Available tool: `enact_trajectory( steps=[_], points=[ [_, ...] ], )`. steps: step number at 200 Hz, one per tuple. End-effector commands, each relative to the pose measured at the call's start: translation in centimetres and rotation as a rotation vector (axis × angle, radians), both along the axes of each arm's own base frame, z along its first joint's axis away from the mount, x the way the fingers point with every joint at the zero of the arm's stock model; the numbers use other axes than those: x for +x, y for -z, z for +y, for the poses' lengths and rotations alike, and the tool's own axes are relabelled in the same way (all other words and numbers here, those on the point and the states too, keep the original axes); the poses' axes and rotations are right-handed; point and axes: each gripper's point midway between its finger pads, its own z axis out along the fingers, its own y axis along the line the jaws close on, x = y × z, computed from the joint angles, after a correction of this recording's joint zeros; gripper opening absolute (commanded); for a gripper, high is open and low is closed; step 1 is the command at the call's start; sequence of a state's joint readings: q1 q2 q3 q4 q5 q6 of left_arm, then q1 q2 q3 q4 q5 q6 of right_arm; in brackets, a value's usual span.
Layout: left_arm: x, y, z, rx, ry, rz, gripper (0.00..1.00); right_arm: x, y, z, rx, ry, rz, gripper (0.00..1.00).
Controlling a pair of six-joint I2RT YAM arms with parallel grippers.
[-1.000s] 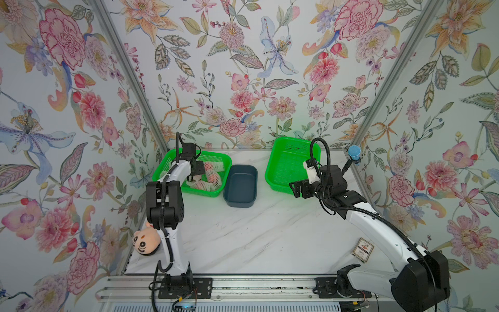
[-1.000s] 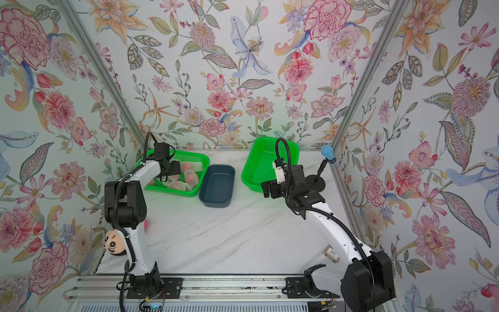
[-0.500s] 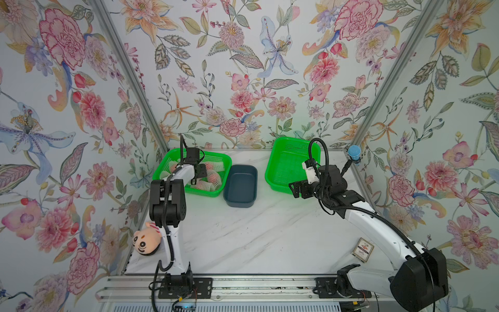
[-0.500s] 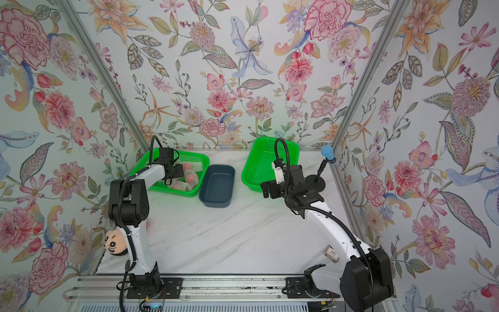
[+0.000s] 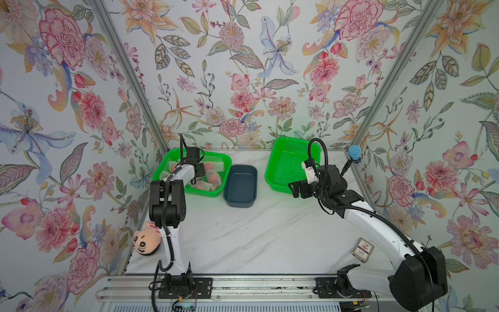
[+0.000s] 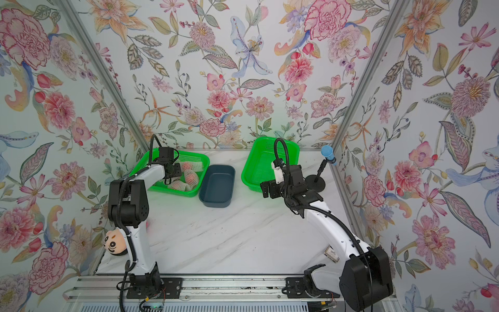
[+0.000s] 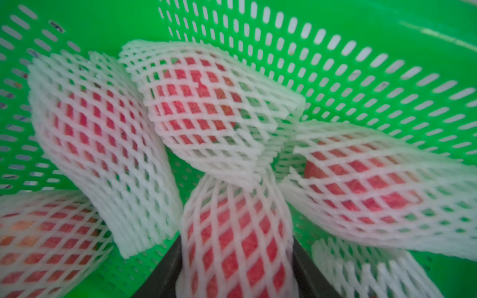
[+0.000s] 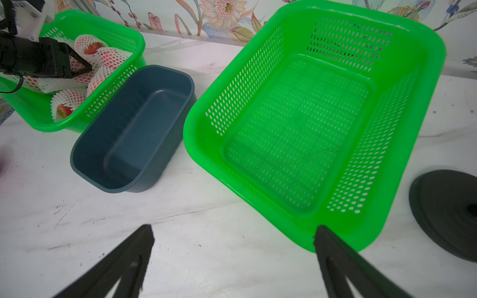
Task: Remove foam nets from apples
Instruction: Pick up the apple from the basket, then place the apple at the center of the board.
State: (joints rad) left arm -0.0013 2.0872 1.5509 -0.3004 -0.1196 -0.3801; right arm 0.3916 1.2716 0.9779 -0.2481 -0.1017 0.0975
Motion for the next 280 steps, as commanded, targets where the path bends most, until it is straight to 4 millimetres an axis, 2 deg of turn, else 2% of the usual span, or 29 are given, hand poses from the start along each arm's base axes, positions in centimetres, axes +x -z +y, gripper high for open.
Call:
enact_trajectory(
  steps=[1,68,101,135,137,140,165,204,226,253,280],
  points=[
    [-0.4,-4.2,0.2,0.040,0.007,-0.052,0.47,0.3,-0.8,0.7,0.014,-0.029,-0.024,0.99],
    [-2.1,-8.4,-1.1,0.006,0.084,-0.100,0.47,0.3,-1.0,1.1,0.032,-0.040,-0.025,0.99],
    [-4.3,-10.0,-2.5,-0.042,0.153,-0.128,0.46,0.6,-1.2,1.5,0.043,-0.055,-0.023,0.99],
    [-8.7,-10.5,-4.4,-0.094,0.200,-0.161,0.46,0.8,-0.9,2.4,0.057,-0.092,0.002,0.99],
    [-9.1,-11.3,-4.6,-0.093,0.205,-0.181,0.46,0.8,-0.8,2.4,0.057,-0.094,0.005,0.99],
    [-9.6,-11.5,-4.7,-0.093,0.209,-0.188,0.46,0.8,-0.8,2.5,0.060,-0.098,0.007,0.99],
    [-13.7,-11.8,-7.1,-0.125,0.268,-0.218,0.47,0.7,-0.2,3.4,0.087,-0.129,0.047,0.99],
    [-20.2,-10.6,-10.8,-0.198,0.342,-0.232,0.47,0.4,2.1,4.8,0.106,-0.121,0.137,0.99],
    [-23.4,-9.7,-13.7,-0.250,0.412,-0.222,0.47,-0.1,3.8,5.7,0.048,-0.116,0.172,0.99],
    [-26.5,-9.6,-16.8,-0.315,0.495,-0.240,0.47,-0.9,4.8,6.9,0.037,-0.118,0.211,0.99],
    [-28.4,-9.4,-19.9,-0.406,0.571,-0.248,0.47,-1.3,5.4,7.8,0.031,-0.101,0.224,0.99]
  ],
)
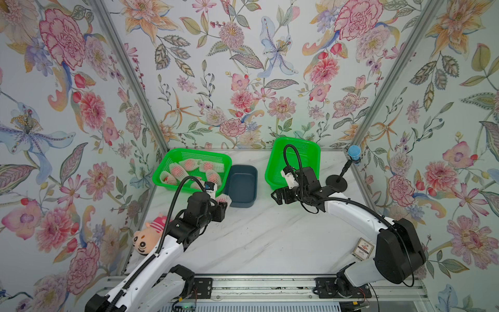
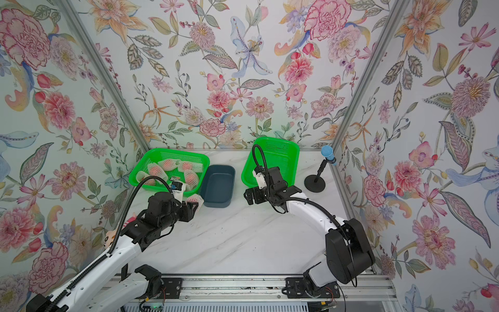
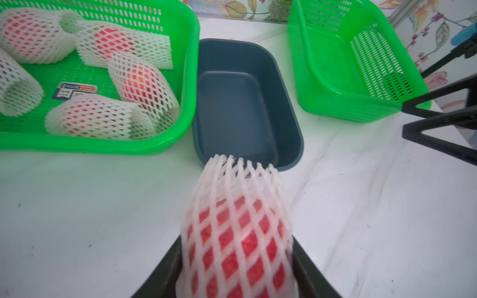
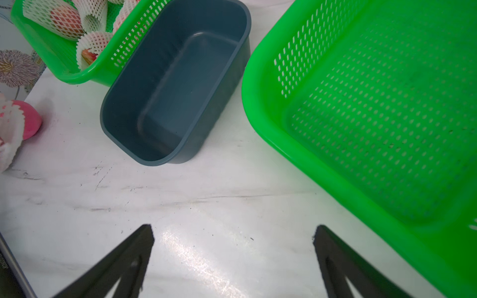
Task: Remove foam nets from apples
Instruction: Place the apple at the center of the board.
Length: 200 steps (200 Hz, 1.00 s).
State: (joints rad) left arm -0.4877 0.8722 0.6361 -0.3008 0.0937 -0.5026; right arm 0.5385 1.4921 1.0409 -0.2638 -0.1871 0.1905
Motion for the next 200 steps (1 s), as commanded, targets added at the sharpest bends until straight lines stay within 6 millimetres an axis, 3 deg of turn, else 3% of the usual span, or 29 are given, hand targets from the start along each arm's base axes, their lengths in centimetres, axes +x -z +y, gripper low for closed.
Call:
enact_trajectory(
  steps=[1,46,110,152,184,200],
  points=[
    [-1.4,0.2,-2.2,-0.092,0.040,0.022,0.47,0.3,-0.5,0.4,-0.004,0.050,0.002,0.99],
    [-3.8,2.9,-8.7,-0.050,0.209,0.063,0.47,-2.1,0.6,1.6,-0.033,0.014,0.022,0.99],
    [-6.6,8.2,-15.3,0.012,0.404,0.120,0.47,-5.4,3.1,-2.1,-0.073,0.068,0.058,0.99],
    [-7.0,10.9,-15.5,0.054,0.422,0.143,0.50,-7.2,5.4,-2.3,-0.006,0.106,0.088,0.99],
    [-7.7,12.3,-15.1,0.071,0.445,0.162,0.59,-8.8,6.9,-1.7,-0.022,0.056,0.109,0.99],
    [-7.9,12.5,-14.7,0.080,0.442,0.165,0.69,-9.0,7.2,-1.6,-0.022,0.044,0.108,0.99]
  ],
)
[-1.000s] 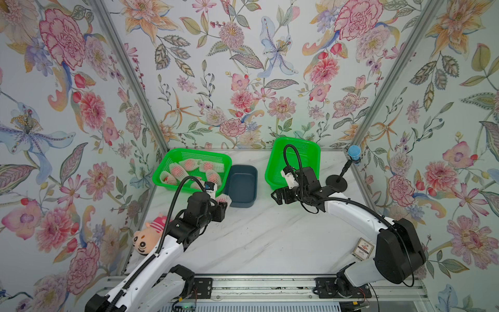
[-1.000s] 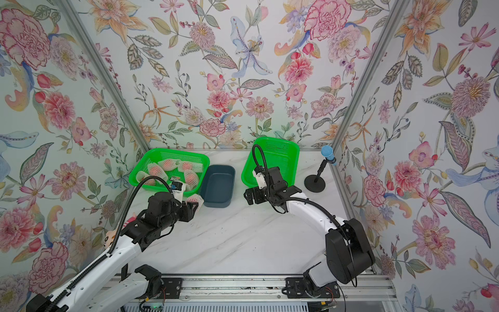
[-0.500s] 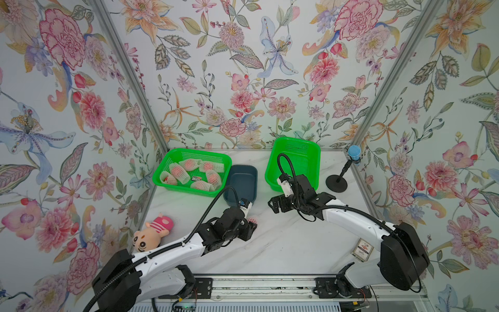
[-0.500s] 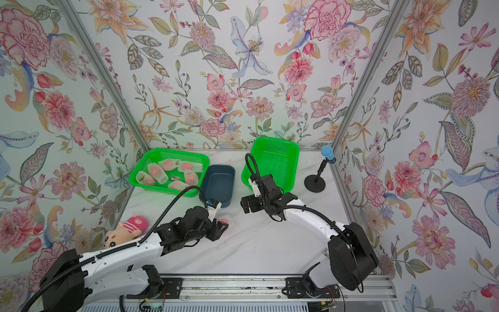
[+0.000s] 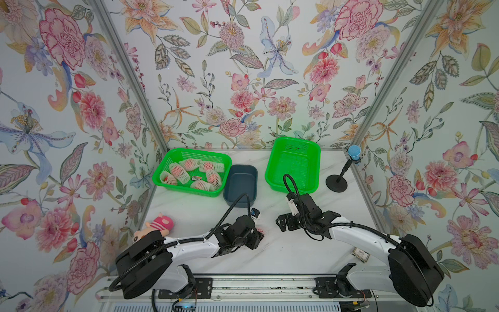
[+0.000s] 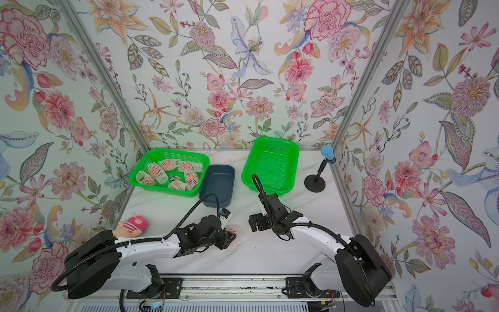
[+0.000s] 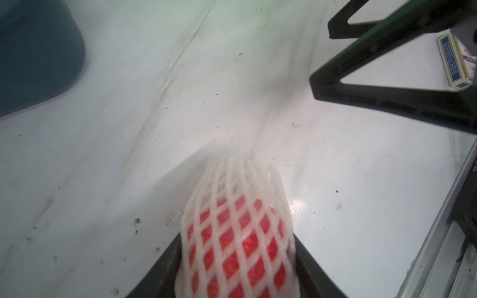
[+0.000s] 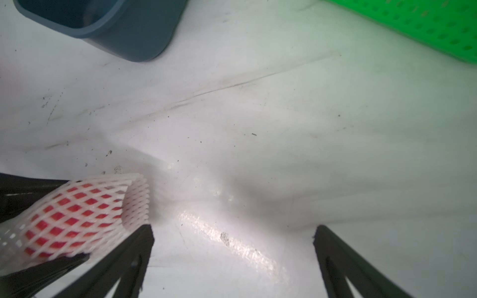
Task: Remove foam nets from apples
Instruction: Place the apple at the center of the board.
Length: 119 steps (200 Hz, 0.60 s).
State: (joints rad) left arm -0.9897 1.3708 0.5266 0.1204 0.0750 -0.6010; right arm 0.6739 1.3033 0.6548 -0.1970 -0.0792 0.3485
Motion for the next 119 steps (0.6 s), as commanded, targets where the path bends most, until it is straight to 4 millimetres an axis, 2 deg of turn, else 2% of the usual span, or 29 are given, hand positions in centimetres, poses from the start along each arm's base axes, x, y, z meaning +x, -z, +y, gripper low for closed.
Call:
enact_trajectory(
  steps=[1,16,30,59,119],
  points=[
    [-0.4,0.3,0.0,-0.004,0.020,-0.014,0.70,0.2,-0.6,0.9,0.049,-0.010,-0.029,0.99],
    [-0.6,0.2,0.5,0.004,0.013,-0.014,0.80,0.1,-0.6,1.3,0.063,-0.031,-0.032,0.99],
    [-0.7,0.0,1.2,0.009,-0.008,-0.022,0.99,-0.4,-0.7,2.2,0.085,-0.092,-0.034,0.99],
    [-1.3,0.2,2.8,0.033,-0.025,-0.015,0.99,-1.1,-0.5,3.2,0.072,-0.156,-0.037,0.99],
    [-3.2,-0.3,4.5,0.016,-0.011,0.021,0.98,-2.9,-0.2,3.9,0.107,-0.234,-0.014,0.99]
  ],
)
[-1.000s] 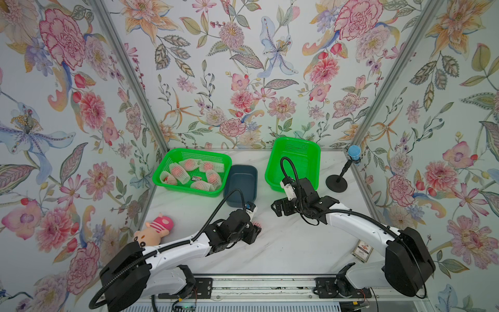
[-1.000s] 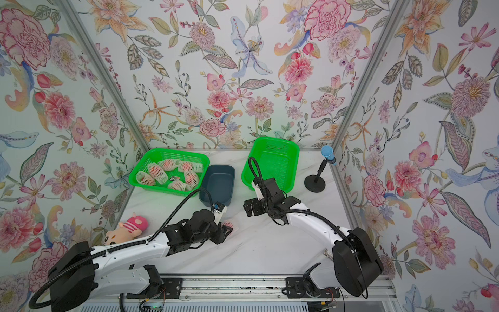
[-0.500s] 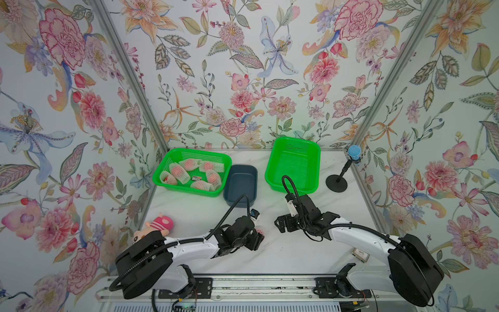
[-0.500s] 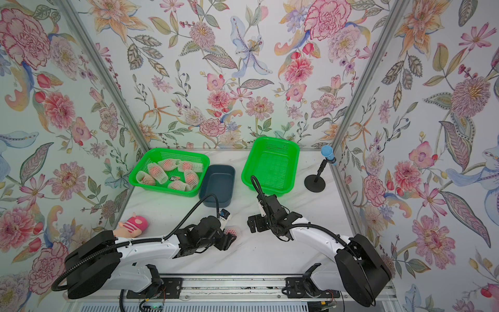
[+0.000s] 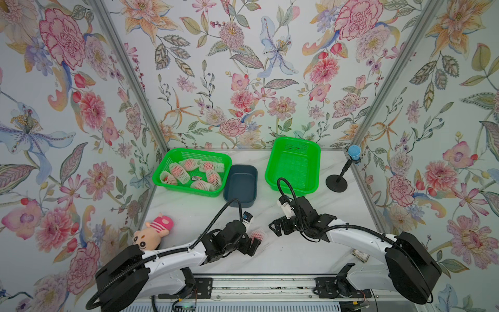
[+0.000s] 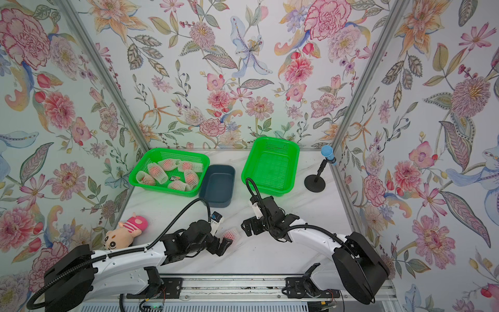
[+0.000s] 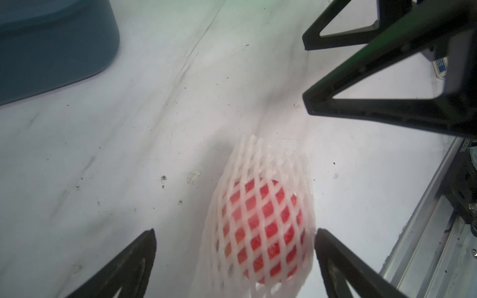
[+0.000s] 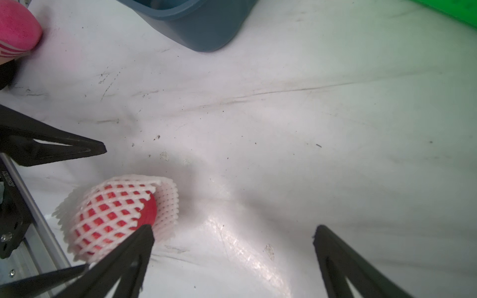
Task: Remove foam nets from apples
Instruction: Place the apple at the center of the board, then remove the foam net from the apple.
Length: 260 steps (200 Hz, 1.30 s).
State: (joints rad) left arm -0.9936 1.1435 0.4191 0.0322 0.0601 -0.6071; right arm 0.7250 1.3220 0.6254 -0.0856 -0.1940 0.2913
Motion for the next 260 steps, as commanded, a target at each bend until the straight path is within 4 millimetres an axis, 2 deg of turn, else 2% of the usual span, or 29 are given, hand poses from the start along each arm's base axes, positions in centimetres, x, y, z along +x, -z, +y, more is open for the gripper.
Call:
enact_trajectory(
  steps=[1,21,51,115,130,155,170,212,237,260],
  points=[
    [-1.3,1.0,1.4,0.041,-0.002,0.043,0.98,-1.3,0.0,0.5,0.019,-0.069,0.004,0.99],
    [-1.7,1.6,2.6,0.053,-0.024,0.043,0.96,-1.6,-0.2,0.6,0.029,-0.090,0.004,0.99],
    [-1.9,1.8,2.7,0.042,-0.019,0.045,0.86,-1.5,0.1,0.7,0.025,-0.090,0.015,1.00],
    [-2.4,3.0,2.0,0.050,0.007,0.048,0.68,-2.3,-0.5,2.1,0.073,-0.167,0.043,0.81],
    [-2.4,3.0,2.0,0.048,0.007,0.046,0.70,-2.5,-0.9,2.4,0.089,-0.186,0.040,0.77],
    [-3.0,2.2,1.3,-0.004,0.046,0.038,0.89,-2.5,-1.1,2.7,0.089,-0.195,0.042,0.75],
    [-3.4,1.8,1.2,-0.028,0.064,0.037,0.97,-2.4,-1.2,2.8,0.088,-0.199,0.044,0.73],
    [-3.5,2.0,1.3,-0.025,0.070,0.039,0.99,-2.5,-1.1,3.2,0.097,-0.220,0.055,0.64],
    [-3.0,2.2,1.4,-0.007,0.045,0.025,0.91,-2.4,-1.1,3.6,0.104,-0.233,0.059,0.57],
    [-2.5,2.8,1.6,0.019,0.019,0.023,0.74,-2.3,-1.4,4.1,0.119,-0.249,0.064,0.54]
  ],
)
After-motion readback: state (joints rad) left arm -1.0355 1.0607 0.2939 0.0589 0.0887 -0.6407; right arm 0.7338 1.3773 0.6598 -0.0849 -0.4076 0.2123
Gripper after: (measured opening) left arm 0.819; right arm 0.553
